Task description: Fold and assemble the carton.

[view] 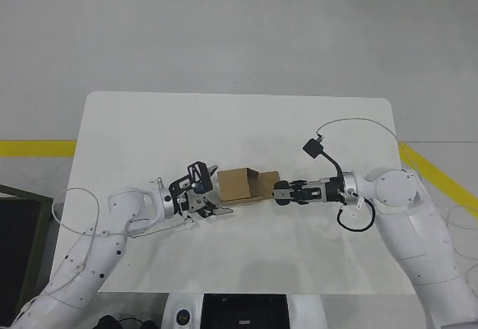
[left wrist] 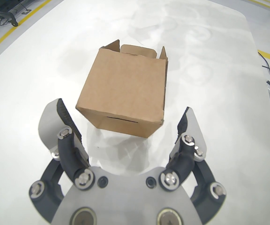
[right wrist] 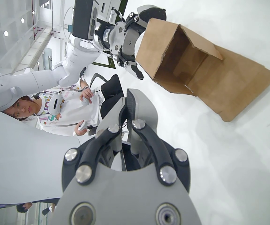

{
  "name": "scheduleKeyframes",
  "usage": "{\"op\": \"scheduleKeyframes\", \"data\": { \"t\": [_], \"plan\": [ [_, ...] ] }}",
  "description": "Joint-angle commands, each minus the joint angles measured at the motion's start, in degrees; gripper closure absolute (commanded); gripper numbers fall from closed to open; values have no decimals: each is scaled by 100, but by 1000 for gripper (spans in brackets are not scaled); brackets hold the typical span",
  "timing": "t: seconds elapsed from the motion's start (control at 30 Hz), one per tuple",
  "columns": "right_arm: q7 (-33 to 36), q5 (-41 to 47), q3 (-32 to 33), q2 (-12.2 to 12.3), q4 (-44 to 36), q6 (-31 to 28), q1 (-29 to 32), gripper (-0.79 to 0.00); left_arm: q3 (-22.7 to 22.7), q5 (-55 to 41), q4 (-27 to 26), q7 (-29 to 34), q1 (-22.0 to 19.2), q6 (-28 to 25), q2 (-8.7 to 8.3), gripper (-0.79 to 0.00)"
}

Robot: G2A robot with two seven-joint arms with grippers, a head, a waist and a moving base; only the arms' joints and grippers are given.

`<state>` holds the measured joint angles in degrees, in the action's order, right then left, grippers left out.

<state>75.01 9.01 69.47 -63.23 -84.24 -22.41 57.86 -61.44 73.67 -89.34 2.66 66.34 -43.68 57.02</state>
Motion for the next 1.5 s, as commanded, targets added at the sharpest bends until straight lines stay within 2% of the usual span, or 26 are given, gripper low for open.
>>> {"op": "scheduleKeyframes", "data": {
  "t": [0.0,0.3,0.53,0.8,1.2,1.47],
  "plan": [
    [0,0,0,0,0,0,0,0,65,-6,53,-14,-50,22,23,-785],
    [-64,13,-351,-1,-87,856,244,0,272,-37,242,-93,-200,120,110,-785],
    [-441,-348,-762,-56,252,1132,156,0,301,-176,330,-52,-271,149,150,-785],
    [-892,-435,-1067,-149,685,1008,-147,0,303,-287,377,-3,-298,113,177,-785],
    [-946,-524,-1637,-359,1535,574,-971,0,328,-533,535,169,-343,-22,216,-785],
    [-994,-610,-1592,-367,1982,460,-1250,0,317,-568,593,183,-382,-43,235,-785]
  ]
}}
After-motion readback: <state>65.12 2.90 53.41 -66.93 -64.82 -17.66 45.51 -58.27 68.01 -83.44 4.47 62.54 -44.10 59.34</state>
